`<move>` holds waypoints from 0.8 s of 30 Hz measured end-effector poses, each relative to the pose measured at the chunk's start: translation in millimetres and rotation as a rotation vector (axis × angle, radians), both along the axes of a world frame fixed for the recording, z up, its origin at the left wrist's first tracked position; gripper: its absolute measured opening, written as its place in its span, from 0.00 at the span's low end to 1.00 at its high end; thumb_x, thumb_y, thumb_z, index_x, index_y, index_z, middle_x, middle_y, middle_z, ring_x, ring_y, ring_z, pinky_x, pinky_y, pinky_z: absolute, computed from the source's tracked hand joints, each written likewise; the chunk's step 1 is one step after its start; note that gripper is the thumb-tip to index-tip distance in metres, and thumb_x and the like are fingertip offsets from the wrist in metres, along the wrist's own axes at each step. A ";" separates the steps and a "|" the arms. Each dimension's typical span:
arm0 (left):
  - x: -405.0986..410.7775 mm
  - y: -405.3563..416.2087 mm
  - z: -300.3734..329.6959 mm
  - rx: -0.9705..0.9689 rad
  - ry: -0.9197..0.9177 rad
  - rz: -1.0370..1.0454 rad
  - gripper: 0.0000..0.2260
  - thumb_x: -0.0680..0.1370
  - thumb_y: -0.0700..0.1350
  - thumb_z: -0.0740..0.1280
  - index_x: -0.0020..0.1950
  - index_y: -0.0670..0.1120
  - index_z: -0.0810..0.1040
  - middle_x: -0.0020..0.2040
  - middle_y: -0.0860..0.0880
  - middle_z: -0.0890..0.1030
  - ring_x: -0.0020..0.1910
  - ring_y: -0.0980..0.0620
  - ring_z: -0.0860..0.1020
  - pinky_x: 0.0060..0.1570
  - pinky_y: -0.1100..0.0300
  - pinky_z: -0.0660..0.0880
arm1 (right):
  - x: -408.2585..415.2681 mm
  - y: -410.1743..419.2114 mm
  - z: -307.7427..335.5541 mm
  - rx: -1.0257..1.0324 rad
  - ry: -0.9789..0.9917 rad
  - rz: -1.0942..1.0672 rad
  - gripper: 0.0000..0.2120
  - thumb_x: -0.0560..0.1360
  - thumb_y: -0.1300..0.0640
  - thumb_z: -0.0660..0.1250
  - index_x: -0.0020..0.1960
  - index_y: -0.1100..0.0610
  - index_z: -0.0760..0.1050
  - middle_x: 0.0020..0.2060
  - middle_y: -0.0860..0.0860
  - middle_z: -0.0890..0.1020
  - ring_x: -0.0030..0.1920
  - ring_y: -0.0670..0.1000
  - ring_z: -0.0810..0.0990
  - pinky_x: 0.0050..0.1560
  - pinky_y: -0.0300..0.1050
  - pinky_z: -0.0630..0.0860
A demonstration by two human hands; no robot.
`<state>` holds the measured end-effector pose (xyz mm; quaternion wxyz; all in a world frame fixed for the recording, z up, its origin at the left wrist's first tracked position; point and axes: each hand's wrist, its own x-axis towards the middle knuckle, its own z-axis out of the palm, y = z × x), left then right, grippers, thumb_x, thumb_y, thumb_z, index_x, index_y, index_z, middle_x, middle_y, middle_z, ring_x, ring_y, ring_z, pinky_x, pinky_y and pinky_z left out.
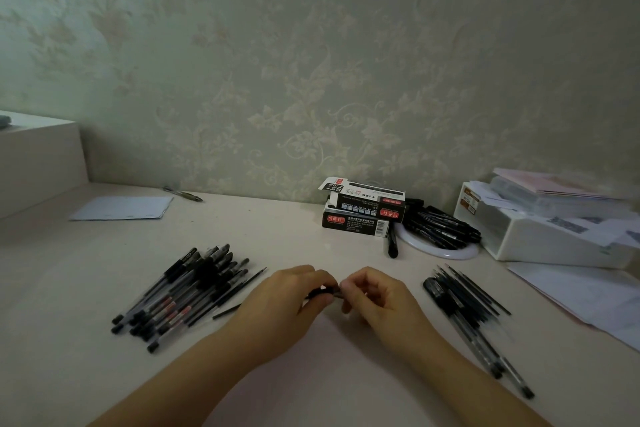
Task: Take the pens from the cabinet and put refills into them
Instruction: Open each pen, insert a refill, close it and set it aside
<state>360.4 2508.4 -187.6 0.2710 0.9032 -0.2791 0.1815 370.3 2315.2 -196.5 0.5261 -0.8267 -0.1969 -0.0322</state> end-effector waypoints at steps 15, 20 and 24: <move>-2.4 -1.1 1.1 0.024 0.031 -0.032 0.07 0.79 0.50 0.64 0.55 0.54 0.79 0.45 0.57 0.78 0.39 0.61 0.73 0.40 0.69 0.68 | 1.1 -2.8 -1.8 -0.022 -0.011 0.035 0.06 0.79 0.52 0.66 0.43 0.49 0.78 0.36 0.48 0.83 0.38 0.48 0.80 0.40 0.37 0.75; -3.6 -2.9 0.8 0.032 0.045 -0.043 0.07 0.79 0.50 0.64 0.55 0.55 0.79 0.44 0.58 0.78 0.38 0.62 0.72 0.40 0.69 0.68 | -0.3 0.6 -1.4 -0.049 0.003 -0.014 0.18 0.78 0.41 0.61 0.37 0.53 0.76 0.30 0.44 0.80 0.32 0.41 0.76 0.38 0.37 0.73; -2.1 0.0 2.1 0.017 0.025 -0.006 0.06 0.79 0.51 0.64 0.53 0.54 0.79 0.43 0.58 0.78 0.38 0.64 0.72 0.38 0.72 0.66 | 0.0 -1.4 -1.6 -0.016 0.011 0.028 0.09 0.78 0.46 0.65 0.45 0.50 0.78 0.37 0.48 0.84 0.36 0.45 0.80 0.41 0.40 0.77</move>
